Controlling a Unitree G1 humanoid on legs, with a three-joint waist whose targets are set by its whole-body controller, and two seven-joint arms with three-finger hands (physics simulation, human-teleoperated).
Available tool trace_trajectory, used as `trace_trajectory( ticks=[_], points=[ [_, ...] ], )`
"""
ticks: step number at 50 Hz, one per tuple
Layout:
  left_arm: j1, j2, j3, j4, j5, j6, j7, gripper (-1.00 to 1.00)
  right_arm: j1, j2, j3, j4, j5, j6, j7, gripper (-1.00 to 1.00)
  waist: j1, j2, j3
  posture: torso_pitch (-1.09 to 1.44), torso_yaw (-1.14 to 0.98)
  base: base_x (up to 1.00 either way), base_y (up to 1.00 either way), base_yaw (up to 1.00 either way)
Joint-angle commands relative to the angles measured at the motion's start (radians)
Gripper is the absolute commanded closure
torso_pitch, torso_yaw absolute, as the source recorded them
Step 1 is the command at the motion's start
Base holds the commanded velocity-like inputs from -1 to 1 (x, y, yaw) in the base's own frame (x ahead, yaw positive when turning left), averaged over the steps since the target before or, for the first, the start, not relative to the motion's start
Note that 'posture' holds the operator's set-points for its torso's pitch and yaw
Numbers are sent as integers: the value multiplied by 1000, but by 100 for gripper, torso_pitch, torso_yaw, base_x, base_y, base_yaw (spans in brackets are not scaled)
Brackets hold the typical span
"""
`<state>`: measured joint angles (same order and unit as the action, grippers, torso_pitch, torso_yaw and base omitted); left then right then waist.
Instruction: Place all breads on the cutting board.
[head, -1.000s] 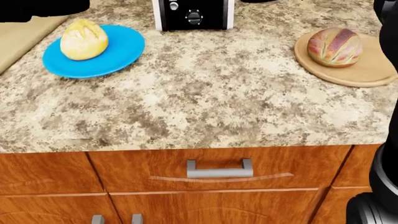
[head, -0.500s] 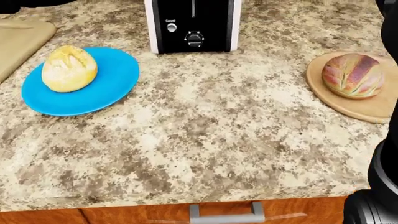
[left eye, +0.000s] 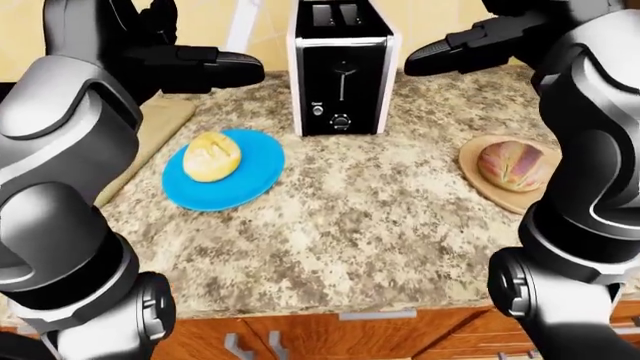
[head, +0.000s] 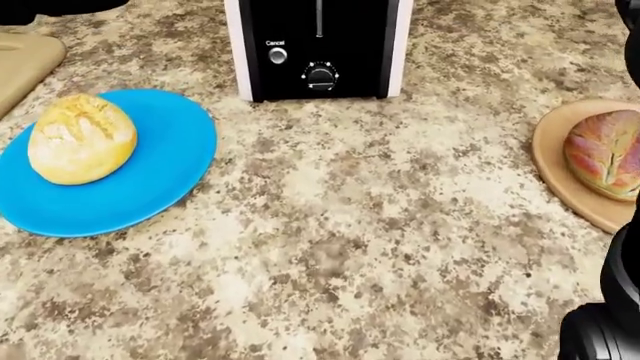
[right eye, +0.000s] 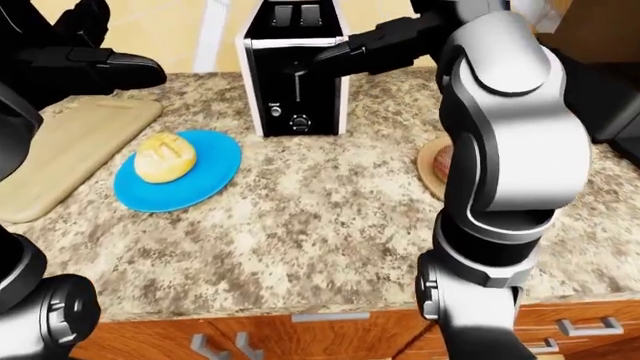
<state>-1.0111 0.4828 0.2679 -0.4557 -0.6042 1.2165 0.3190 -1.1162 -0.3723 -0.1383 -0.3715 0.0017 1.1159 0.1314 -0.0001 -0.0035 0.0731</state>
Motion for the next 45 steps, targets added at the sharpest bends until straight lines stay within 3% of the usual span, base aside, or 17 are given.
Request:
trace_trajectory(
  ticks=[1,7,8,10,15,19,22,25,29,32,35,40,45],
  points=[
    [-27,11,10,-19,-1,-32,3,-100,-35,-24,-21,-31,-5,-3,-1,-100,-1,3,-32,0,0,0,0,0],
    [-21,13,11,-23,-6,-32,7,-100,-48,-113,24,-81,-87,102,48,-100,1,0,-26,0,0,0,0,0],
    [-22,14,12,-22,-7,-33,7,-100,-49,-153,45,-98,-111,143,76,-100,1,0,-25,0,0,0,0,0],
    [-17,14,6,-17,-3,-44,5,-100,-39,-257,136,-110,-201,196,138,-100,2,-3,-22,0,0,0,0,0],
    [-14,12,2,-15,1,-48,2,-100,-25,-406,267,-154,-441,292,366,-100,1,-6,-16,0,0,0,0,0],
    [-10,11,-1,-12,7,-53,-3,-100,49,-477,275,-133,-658,281,564,-100,-1,-7,-14,0,0,0,0,0],
    [-10,8,0,-16,9,-48,-3,-100,83,-423,241,-98,-829,221,704,-100,-2,-6,-15,0,0,0,0,0],
    [-7,5,-4,-17,15,-49,-3,-100,102,-299,193,9,-936,48,824,-100,-9,0,-16,0,0,0,0,0],
    [-7,1,-10,-15,28,-50,-11,-100,36,-191,135,233,-1054,-194,913,-100,-20,14,-22,0,0,0,0,0],
    [-6,-4,-14,-9,40,-55,-21,-100,-92,-130,88,498,-1031,-365,915,-100,-25,24,-27,0,0,0,0,0],
    [-11,-6,-13,-3,47,-53,-25,-100,-279,-110,71,848,-955,-498,917,-100,-29,33,-33,0,0,0,0,0],
    [-11,-9,-12,4,59,-55,-33,-100,-536,-136,93,1320,-931,-644,859,-100,-34,41,-38,0,0,0,0,0],
    [-11,-13,-12,-2,64,-50,-36,-100,-648,-152,112,1540,-948,-697,836,-100,-28,37,-38,0,0,0,0,0]
  ],
)
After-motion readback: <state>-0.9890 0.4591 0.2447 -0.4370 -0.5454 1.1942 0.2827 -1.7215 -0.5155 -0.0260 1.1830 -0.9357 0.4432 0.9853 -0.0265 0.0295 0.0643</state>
